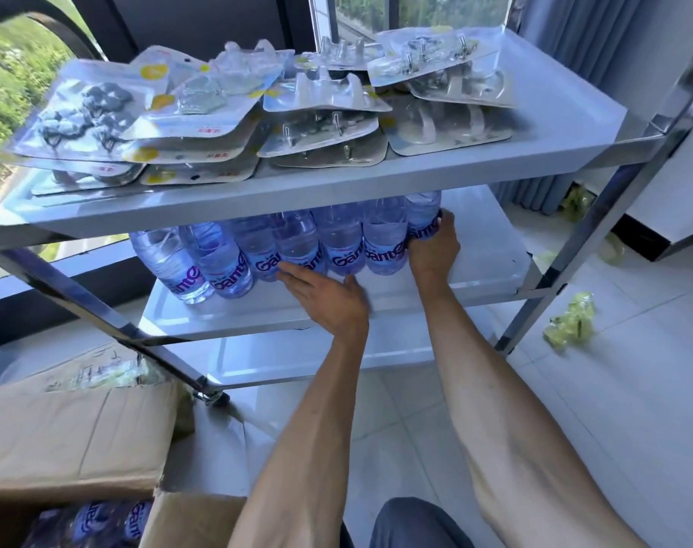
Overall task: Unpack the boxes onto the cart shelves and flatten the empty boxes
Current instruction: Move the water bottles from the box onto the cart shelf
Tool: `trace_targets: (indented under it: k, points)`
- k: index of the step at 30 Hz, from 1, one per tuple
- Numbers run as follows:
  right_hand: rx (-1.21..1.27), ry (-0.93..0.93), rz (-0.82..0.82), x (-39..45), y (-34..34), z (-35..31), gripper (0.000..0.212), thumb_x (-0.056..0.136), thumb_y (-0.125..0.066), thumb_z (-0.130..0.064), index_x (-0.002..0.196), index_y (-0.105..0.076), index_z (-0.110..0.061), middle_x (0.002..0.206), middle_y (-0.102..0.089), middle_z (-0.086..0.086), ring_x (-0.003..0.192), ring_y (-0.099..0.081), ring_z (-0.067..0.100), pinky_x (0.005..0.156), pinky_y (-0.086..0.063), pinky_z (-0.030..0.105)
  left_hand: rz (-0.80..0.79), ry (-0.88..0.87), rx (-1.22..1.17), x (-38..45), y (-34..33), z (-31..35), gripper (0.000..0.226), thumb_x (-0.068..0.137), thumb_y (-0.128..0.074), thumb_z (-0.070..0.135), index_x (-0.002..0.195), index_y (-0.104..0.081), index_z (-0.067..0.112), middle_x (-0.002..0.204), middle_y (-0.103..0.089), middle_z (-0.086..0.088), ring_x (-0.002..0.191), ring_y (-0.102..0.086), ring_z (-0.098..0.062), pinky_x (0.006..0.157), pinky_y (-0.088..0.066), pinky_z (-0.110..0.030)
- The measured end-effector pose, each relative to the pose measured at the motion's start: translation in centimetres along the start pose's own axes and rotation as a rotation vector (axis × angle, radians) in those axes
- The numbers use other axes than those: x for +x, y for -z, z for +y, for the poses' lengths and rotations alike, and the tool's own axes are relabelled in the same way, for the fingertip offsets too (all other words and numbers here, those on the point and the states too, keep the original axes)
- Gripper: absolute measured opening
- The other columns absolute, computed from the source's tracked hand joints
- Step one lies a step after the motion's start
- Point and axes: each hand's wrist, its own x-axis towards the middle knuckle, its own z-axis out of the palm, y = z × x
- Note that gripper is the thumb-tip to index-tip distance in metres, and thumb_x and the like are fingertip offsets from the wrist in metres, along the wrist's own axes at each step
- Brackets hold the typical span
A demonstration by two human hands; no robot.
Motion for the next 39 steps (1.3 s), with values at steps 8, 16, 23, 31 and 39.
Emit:
trace_targets:
  k: [8,16,23,31,39]
  points:
    - [0.007,0.102,-0.017,-0.2,-1.4,1.0,0.045,0.098,-0.057,-0.024,0.139,-0.047,-0.011,0.136,-0.058,0.01,0.121,-0.056,0.032,0.097,-0.039,0.03,0.032,-0.01,0.001,0.2,-0.8,-0.2,0.119,0.077,-0.083,0.029,0.156,0.002,0.001,0.162,-0.01,-0.021,0.149,-0.017,-0.036,0.117,-0.031,-0.047]
    - [0.062,-0.11,0.093,-2.6,-1.9,1.3,0.068,0.094,-0.061,-0.014,0.153,-0.028,-0.009,0.153,-0.04,0.01,0.14,-0.04,0.025,0.114,-0.033,0.033,-0.036,-0.022,-0.037,-0.1,0.4,-0.1,0.106,0.085,-0.075,0.023,0.157,0.001,0.005,0.163,-0.009,-0.017,0.149,-0.017,-0.034,0.117,-0.031,-0.045]
    - [0.014,0.106,0.308,-11.0,-1.2,0.3,0.047,0.067,-0.05,0.016,0.111,-0.064,0.008,0.106,-0.065,0.023,0.107,-0.057,0.04,0.094,-0.045,0.047,-0.112,-0.128,-0.219,0.1,4.8,-2.4,0.067,0.09,-0.055,0.001,0.151,-0.028,0.004,0.153,-0.032,-0.02,0.14,-0.034,-0.034,0.109,-0.036,-0.039]
    - [0.038,0.122,0.096,-21.9,-4.2,-0.9,0.038,0.074,-0.05,0.013,0.107,-0.065,0.004,0.108,-0.063,0.017,0.102,-0.059,0.033,0.082,-0.041,0.029,0.163,-0.131,-0.231,2.0,15.1,-9.4,0.021,0.086,-0.055,0.003,0.1,-0.07,0.005,0.091,-0.073,-0.01,0.082,-0.065,-0.028,0.073,-0.044,-0.026]
    - [0.002,0.293,-0.467,-38.5,-12.4,-2.5,0.024,0.08,-0.052,0.006,0.093,-0.071,-0.003,0.091,-0.073,0.013,0.087,-0.066,0.03,0.075,-0.044,0.026,0.422,0.248,-0.122,4.3,29.4,-24.9,0.025,0.085,-0.051,0.007,0.099,-0.072,0.01,0.092,-0.074,-0.013,0.089,-0.067,-0.03,0.078,-0.045,-0.025]
